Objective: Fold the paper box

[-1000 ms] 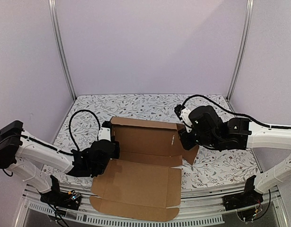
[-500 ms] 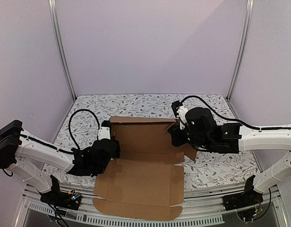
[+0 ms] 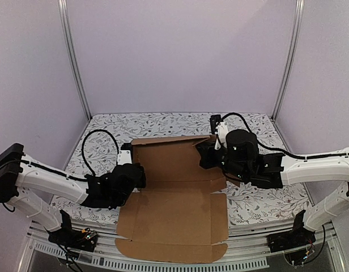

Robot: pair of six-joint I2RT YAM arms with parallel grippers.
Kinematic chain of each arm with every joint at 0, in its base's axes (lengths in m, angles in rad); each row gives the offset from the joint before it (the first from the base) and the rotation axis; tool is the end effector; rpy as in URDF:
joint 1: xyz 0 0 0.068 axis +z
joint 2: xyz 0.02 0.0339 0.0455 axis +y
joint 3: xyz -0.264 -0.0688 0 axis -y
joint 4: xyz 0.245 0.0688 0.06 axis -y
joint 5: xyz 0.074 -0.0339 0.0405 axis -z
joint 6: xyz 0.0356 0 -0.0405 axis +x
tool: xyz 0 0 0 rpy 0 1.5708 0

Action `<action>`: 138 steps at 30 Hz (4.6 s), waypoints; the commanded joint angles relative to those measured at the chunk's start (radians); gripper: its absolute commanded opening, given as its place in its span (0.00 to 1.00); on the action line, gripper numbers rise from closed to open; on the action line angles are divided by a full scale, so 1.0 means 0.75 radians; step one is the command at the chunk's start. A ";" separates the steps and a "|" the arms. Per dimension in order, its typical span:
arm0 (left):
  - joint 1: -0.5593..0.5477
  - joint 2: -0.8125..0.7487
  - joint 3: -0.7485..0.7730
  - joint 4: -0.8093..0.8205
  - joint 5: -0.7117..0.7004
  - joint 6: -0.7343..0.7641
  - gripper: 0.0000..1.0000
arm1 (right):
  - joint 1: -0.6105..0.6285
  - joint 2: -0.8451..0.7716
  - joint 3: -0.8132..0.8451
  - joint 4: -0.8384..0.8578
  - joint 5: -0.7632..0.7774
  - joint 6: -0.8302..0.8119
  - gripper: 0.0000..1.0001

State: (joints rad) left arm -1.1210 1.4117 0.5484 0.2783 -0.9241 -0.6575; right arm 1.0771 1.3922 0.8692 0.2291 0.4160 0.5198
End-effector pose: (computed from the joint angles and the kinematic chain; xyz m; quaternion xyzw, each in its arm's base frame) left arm 0.1398 -0.2241 0.1743 -0.0242 0.8160 -0.0815 0.5718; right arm 0.1630 0.2726 0.2720 -0.0978 0.7893 0.3019 0.5257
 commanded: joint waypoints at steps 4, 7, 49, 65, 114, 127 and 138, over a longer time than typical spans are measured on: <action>0.067 -0.047 0.050 -0.073 0.035 -0.058 0.00 | -0.005 -0.081 -0.097 -0.025 -0.079 -0.015 0.00; 0.136 -0.061 0.038 -0.051 0.114 -0.085 0.00 | -0.003 -0.182 -0.117 -0.130 -0.185 -0.070 0.00; 0.458 -0.526 -0.306 0.249 0.922 -0.454 0.00 | 0.070 -0.460 -0.249 0.386 -0.638 -0.275 0.00; 0.460 -0.547 -0.315 0.290 0.947 -0.418 0.00 | 0.080 -0.245 -0.184 0.441 -0.495 -0.247 0.00; 0.504 -0.494 -0.194 0.167 0.758 0.130 0.00 | 0.139 -0.863 0.112 -1.079 -0.317 -0.549 0.39; 0.511 -0.510 -0.179 0.214 0.980 0.260 0.00 | 0.139 -0.753 0.218 -1.072 -0.367 -0.793 0.54; 0.513 -0.551 -0.181 0.195 1.055 0.273 0.00 | 0.137 -0.612 0.233 -0.976 -0.641 -0.811 0.54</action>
State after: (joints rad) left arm -0.7494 1.0153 0.3882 0.4057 -0.1631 -0.4572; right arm 1.1778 0.9005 1.0256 -0.5411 0.0505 -0.0849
